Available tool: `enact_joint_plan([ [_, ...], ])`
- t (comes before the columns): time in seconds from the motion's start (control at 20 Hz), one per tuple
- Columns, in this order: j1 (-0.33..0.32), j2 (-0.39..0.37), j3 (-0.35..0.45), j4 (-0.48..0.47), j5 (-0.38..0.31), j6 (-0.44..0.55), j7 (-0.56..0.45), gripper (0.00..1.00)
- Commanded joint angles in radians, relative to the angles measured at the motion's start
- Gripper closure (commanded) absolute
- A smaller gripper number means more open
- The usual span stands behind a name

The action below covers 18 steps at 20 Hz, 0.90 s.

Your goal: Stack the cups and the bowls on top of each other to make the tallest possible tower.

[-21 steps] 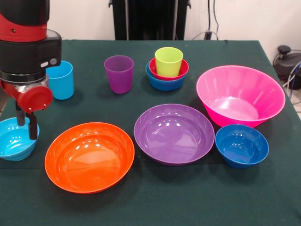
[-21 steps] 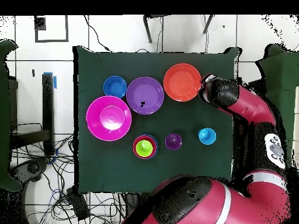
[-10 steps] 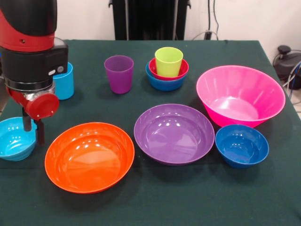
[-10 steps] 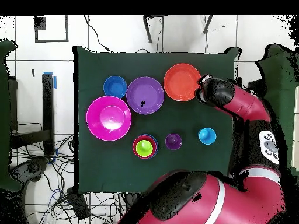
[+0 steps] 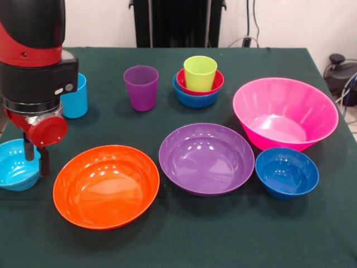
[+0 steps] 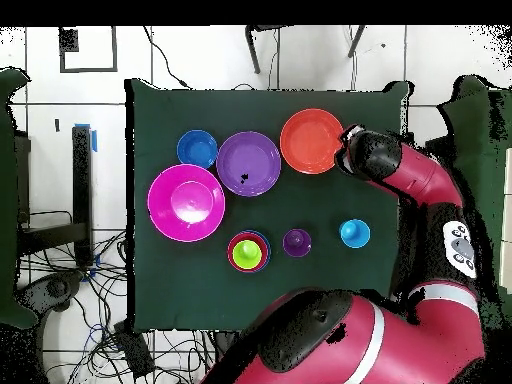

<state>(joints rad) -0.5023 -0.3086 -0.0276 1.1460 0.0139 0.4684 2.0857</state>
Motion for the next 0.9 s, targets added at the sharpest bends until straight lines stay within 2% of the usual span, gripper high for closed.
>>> enact_joint_plan([
  [0.05,-0.009,0.029,0.130,-0.036,0.001,0.047,-0.023,0.00],
  [0.9,-0.023,0.063,0.149,-0.040,-0.014,0.001,-0.016,0.00],
])
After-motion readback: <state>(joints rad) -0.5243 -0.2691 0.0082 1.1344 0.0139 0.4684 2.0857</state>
